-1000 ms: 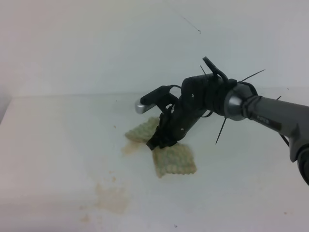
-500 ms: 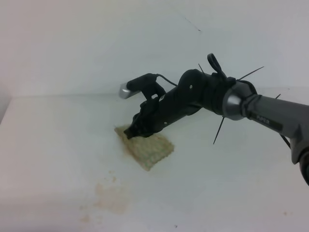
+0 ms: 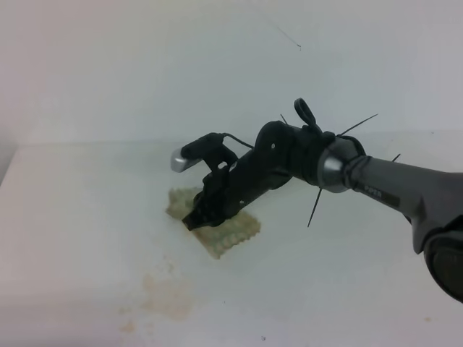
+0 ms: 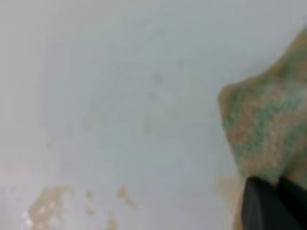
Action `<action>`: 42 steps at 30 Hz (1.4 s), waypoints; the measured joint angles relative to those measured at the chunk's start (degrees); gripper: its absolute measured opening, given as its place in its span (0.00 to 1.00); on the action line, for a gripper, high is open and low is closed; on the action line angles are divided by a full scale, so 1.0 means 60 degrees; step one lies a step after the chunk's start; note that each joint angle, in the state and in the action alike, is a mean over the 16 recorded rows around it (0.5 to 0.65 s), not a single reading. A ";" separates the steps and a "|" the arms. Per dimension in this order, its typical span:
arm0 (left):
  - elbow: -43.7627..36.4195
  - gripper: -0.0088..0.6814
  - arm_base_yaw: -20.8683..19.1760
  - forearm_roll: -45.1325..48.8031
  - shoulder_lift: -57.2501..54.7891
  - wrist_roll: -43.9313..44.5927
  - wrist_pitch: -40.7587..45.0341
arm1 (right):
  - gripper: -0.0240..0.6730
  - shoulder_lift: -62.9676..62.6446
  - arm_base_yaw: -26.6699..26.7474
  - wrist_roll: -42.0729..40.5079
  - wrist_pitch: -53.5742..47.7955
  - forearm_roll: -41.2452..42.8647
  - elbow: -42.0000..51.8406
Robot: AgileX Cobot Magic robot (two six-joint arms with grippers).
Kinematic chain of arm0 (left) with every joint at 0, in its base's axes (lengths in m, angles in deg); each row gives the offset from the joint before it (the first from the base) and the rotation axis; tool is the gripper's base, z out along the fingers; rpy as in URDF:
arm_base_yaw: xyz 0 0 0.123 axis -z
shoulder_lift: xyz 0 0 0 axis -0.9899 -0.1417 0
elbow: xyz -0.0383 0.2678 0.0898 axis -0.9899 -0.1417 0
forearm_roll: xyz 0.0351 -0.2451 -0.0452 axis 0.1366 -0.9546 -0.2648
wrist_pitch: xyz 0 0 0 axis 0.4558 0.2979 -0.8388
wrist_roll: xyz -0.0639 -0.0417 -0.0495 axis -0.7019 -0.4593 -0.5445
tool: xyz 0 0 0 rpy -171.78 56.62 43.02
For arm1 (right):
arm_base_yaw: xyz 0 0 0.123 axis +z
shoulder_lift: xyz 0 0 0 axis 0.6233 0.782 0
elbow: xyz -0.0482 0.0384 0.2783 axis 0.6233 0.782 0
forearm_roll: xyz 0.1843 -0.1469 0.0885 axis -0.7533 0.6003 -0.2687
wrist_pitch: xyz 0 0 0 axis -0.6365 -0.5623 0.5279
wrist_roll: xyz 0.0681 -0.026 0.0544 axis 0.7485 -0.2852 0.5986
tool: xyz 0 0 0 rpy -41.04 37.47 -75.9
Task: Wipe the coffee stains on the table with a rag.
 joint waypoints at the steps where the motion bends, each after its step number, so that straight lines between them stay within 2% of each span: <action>1: 0.0000 0.01 0.0000 0.0001 0.0000 0.0000 0.0000 | 0.06 0.0027 0.0030 -0.0053 -0.0091 -0.0030 -0.0033; 9: 0.0000 0.01 0.0000 0.0010 0.0000 0.0000 0.0000 | 0.06 0.0125 0.0300 -0.0454 -0.0615 -0.0085 -0.0196; 14: 0.0000 0.01 0.0000 0.0009 0.0000 0.0000 0.0000 | 0.06 0.0133 0.0353 -0.0159 -0.0595 0.0458 -0.0245; 25: 0.0000 0.01 0.0000 -0.0006 0.0000 0.0000 0.0000 | 0.06 0.0024 -0.0053 0.2093 -0.0275 0.3624 -0.0292; 30: 0.0000 0.01 0.0000 -0.0011 0.0000 0.0000 0.0000 | 0.06 -0.0228 -0.0336 0.2779 -0.0358 0.4504 -0.0291; 36: 0.0000 0.01 0.0000 -0.0011 0.0000 0.0000 0.0000 | 0.06 -0.0757 -0.0661 0.2941 -0.0596 0.4453 -0.0050; 42: 0.0000 0.01 0.0000 -0.0011 0.0000 0.0000 0.0000 | 0.06 -0.1852 -0.0902 0.2858 -0.0250 0.4065 0.1033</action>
